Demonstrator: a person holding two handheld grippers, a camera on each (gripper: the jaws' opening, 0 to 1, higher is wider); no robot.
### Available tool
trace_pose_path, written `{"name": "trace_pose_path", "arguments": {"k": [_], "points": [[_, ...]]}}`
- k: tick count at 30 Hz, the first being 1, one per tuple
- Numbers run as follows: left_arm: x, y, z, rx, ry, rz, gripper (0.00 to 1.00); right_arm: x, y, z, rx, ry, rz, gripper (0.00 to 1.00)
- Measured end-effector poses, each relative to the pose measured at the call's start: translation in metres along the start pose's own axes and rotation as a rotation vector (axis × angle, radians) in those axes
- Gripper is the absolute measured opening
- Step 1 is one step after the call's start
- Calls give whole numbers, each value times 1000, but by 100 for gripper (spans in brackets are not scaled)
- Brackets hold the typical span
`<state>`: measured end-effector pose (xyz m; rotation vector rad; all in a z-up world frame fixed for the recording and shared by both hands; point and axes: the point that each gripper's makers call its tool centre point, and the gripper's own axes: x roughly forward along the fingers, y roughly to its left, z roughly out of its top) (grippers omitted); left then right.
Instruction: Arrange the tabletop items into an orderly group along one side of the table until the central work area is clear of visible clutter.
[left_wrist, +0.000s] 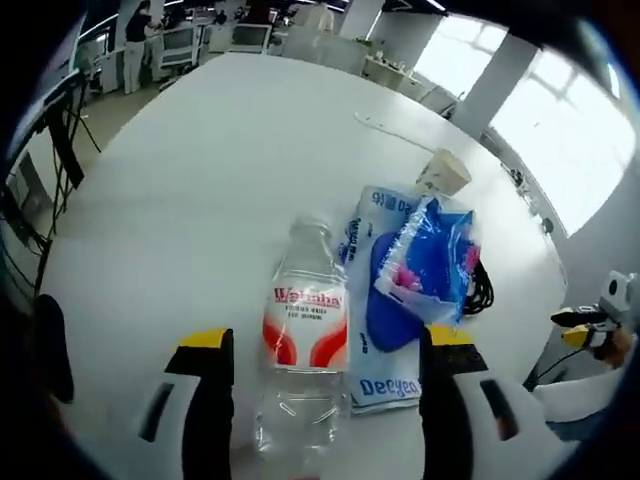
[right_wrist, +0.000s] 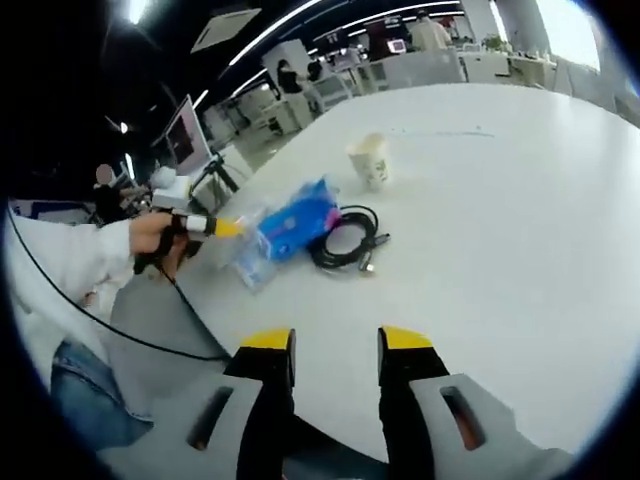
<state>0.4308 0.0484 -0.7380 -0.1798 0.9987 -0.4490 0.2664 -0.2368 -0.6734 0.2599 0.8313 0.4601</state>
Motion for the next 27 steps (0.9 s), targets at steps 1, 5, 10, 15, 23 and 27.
{"name": "trace_pose_path", "arguments": {"k": [1, 5, 10, 15, 23, 27], "points": [[0, -1, 0, -7, -4, 2, 77, -1, 1, -2, 0, 1, -3, 31], [3, -2, -7, -3, 14, 16, 77, -6, 3, -6, 10, -4, -13, 30], [6, -7, -5, -27, -21, -5, 78, -10, 3, -10, 26, -12, -28, 30], [10, -5, -5, 33, -31, 44, 74, -13, 2, -5, 32, -30, -36, 29], [14, 7, -1, 112, -103, 143, 58, -14, 1, 6, 104, -87, -20, 28], [14, 10, 2, 62, -124, 136, 47, -13, -5, 6, 109, -89, -39, 27]]}}
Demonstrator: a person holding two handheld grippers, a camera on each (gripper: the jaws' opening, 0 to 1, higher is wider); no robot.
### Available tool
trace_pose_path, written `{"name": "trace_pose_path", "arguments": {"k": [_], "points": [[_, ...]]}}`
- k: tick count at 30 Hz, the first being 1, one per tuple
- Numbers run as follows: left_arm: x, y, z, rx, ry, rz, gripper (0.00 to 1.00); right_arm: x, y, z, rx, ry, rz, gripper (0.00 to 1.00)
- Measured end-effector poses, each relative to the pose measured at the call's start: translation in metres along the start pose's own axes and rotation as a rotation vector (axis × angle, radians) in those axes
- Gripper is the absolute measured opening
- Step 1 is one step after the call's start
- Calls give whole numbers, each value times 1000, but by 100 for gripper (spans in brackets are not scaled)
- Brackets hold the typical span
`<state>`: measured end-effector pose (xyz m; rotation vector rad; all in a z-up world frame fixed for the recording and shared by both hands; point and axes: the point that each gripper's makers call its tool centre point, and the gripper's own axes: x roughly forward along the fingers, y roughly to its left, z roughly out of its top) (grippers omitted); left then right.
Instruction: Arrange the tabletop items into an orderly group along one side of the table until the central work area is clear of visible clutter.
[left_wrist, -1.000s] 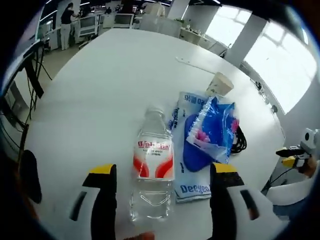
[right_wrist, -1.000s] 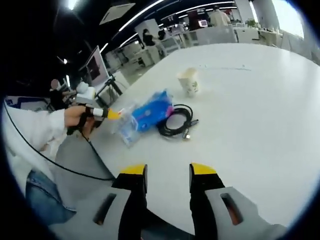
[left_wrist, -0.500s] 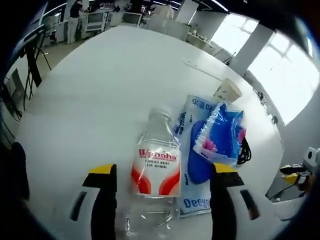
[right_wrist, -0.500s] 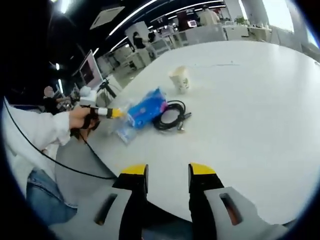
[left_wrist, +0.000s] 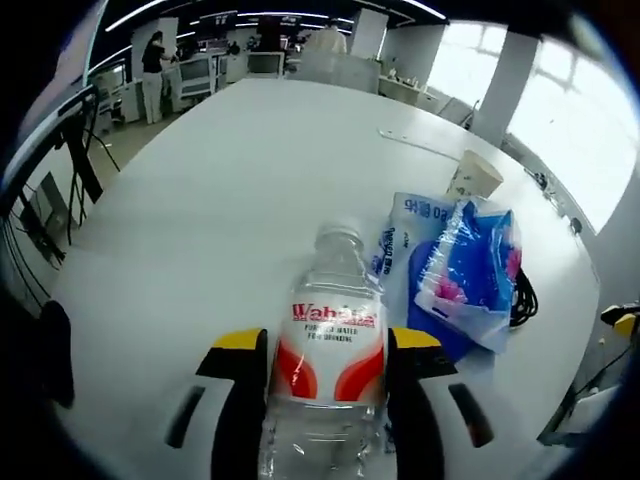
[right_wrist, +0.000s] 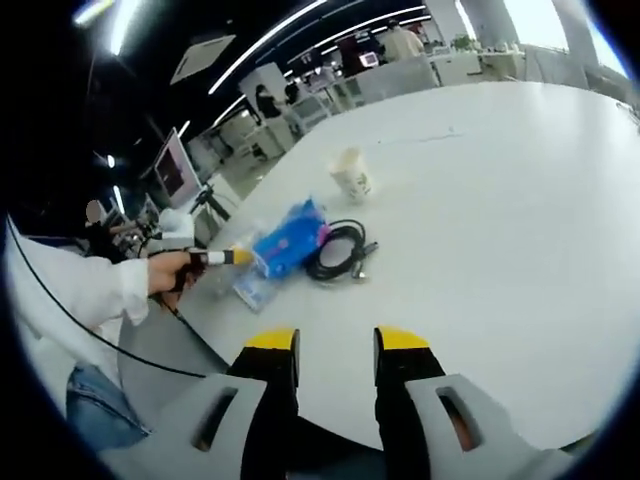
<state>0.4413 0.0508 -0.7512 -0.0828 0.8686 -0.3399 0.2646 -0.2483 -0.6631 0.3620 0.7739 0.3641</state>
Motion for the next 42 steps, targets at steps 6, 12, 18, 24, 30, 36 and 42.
{"name": "trace_pose_path", "arguments": {"k": [6, 12, 18, 24, 30, 36, 42], "points": [[1, 0, 0, 18, 31, 4, 43, 1, -9, -1, 38, -2, -25, 26], [-11, 2, 21, -70, -84, 15, 35, -2, -9, 11, 87, -56, -16, 25], [-30, -2, 38, -96, -170, -14, 34, 2, -6, 18, 95, -76, -10, 25], [-46, -14, 51, -83, -234, -49, 34, 11, 9, 25, 81, -84, 35, 25], [-67, -42, 75, 27, -328, -102, 34, 18, 26, 39, 104, -115, 94, 26], [-88, -75, 95, 96, -406, -168, 35, 28, 47, 68, 103, -160, 170, 29], [-97, -97, 102, 117, -449, -218, 35, 33, 73, 104, 89, -222, 258, 38]]}}
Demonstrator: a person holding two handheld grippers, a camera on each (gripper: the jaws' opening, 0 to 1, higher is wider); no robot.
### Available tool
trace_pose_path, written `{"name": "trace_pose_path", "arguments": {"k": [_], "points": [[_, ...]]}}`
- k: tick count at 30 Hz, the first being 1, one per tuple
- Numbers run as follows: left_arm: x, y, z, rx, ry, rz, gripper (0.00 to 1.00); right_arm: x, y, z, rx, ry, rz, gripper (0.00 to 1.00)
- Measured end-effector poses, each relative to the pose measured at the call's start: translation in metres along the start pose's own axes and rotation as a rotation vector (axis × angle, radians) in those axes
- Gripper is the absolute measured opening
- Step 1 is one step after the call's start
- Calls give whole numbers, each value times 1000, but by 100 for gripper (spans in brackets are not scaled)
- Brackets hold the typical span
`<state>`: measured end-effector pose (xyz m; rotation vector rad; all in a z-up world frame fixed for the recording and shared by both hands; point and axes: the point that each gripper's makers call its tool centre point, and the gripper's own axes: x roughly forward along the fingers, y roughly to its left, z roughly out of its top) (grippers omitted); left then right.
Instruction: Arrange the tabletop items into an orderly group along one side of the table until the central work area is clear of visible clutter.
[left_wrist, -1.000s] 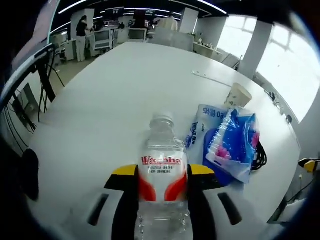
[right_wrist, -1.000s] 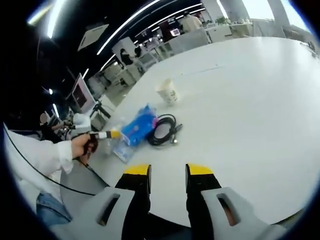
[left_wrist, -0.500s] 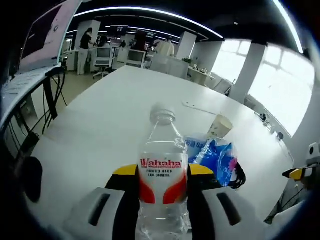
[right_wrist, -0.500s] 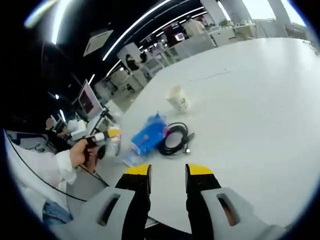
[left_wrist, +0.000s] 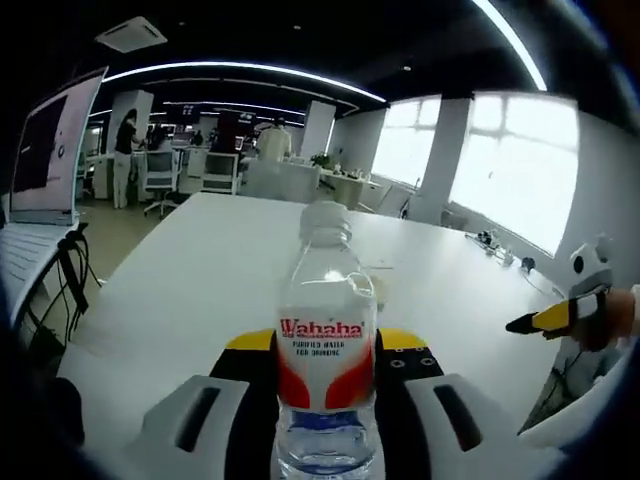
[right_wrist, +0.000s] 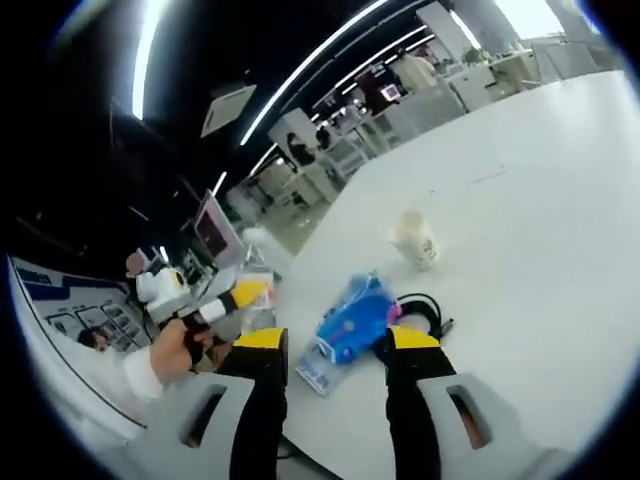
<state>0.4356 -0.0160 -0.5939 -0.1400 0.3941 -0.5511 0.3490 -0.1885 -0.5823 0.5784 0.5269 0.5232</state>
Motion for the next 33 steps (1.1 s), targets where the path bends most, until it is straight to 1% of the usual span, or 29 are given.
{"name": "trace_pose_path", "arguments": {"k": [1, 3, 5, 6, 7, 9, 15, 16, 19, 24, 28, 31, 33], "points": [[-1, -4, 3, 1, -12, -8, 35, 1, 1, 2, 1, -4, 5, 39], [-2, -11, 7, 1, -30, -26, 35, 6, 8, 11, 11, -24, 28, 41], [-3, -21, 9, 9, -39, -58, 35, 13, 13, 19, 24, -38, 49, 44], [-4, -24, 8, 16, -37, -59, 35, 16, 18, 21, 39, -34, 61, 46], [-5, -29, 8, 33, -35, -67, 35, 20, 21, 25, 35, -44, 73, 47], [-7, -37, 7, 54, -40, -82, 35, 27, 30, 29, 26, -43, 94, 47], [-12, -54, 5, 72, -42, -100, 35, 47, 55, 38, -2, -31, 158, 47], [-12, -57, 4, 80, -41, -106, 35, 49, 56, 39, -4, -31, 161, 47], [-15, -65, 2, 100, -39, -121, 35, 58, 70, 45, -17, -26, 198, 48], [-20, -72, 0, 115, -40, -132, 35, 68, 87, 49, -49, -5, 245, 49], [-23, -77, 0, 136, -49, -145, 36, 77, 93, 48, -59, 21, 259, 50], [-25, -78, 2, 138, -55, -153, 36, 82, 100, 47, -70, 32, 269, 49], [-27, -80, 3, 149, -58, -157, 36, 85, 107, 47, -82, 38, 286, 47]]}}
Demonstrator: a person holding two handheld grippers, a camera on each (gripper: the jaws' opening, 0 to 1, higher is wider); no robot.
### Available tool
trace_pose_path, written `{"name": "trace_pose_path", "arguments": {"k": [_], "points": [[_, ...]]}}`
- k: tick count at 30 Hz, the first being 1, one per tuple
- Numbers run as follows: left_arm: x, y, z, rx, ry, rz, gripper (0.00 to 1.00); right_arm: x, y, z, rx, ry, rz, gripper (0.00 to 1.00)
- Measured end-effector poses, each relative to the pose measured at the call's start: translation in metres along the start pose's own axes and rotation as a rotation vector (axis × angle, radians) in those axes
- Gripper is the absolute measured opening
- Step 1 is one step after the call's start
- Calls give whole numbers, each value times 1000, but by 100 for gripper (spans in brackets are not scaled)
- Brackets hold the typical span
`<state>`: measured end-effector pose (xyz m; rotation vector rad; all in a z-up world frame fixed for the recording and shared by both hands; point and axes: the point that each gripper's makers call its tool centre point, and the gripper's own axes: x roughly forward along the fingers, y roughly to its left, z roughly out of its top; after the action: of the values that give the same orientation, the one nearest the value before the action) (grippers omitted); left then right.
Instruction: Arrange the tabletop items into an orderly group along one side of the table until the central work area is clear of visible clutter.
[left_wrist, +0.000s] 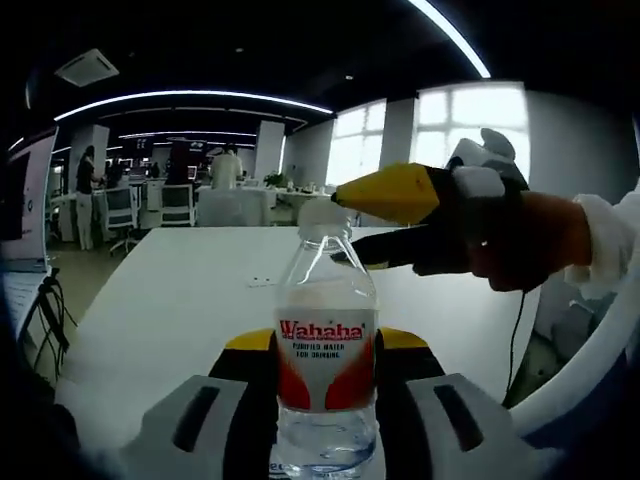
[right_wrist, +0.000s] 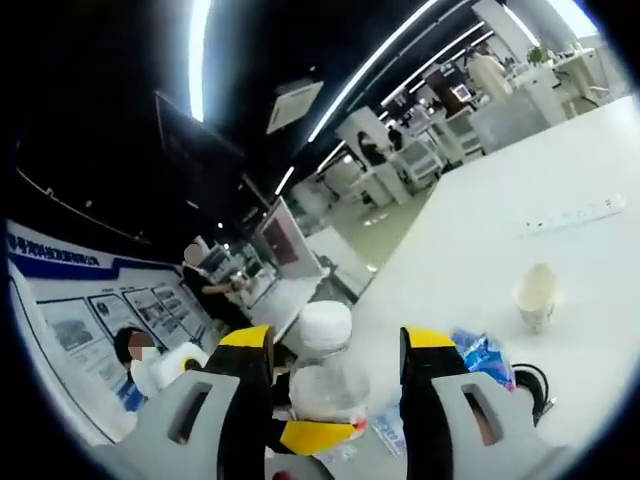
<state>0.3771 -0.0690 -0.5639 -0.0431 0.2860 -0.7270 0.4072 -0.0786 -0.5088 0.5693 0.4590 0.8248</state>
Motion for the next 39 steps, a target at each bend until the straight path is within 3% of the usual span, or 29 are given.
{"name": "trace_pose_path", "arguments": {"k": [2, 6, 19, 25, 27, 32, 36, 39], "points": [[0, -1, 0, 7, 1, -4, 36, 3, 2, 0, -1, 2, 9, 42], [-3, -3, -2, 3, 7, -15, 36, 8, 5, -4, 0, 16, 31, 21], [-6, -3, -3, 36, 13, -6, 39, 5, 22, -8, -68, 84, 96, 18], [-12, -4, -1, 33, -1, -11, 40, 6, 35, -3, -179, 102, 172, 17], [-18, -2, -1, 50, -12, 5, 45, 7, 39, 2, -218, 107, 193, 17], [-39, 9, -7, 4, -29, 69, 80, 10, 43, 21, -307, 107, 241, 18], [-63, 16, -13, -45, -66, 139, 82, 17, 35, 36, -369, 115, 251, 18], [-78, 13, -13, -25, -124, 161, 92, 22, 26, 46, -401, 116, 248, 18]]}}
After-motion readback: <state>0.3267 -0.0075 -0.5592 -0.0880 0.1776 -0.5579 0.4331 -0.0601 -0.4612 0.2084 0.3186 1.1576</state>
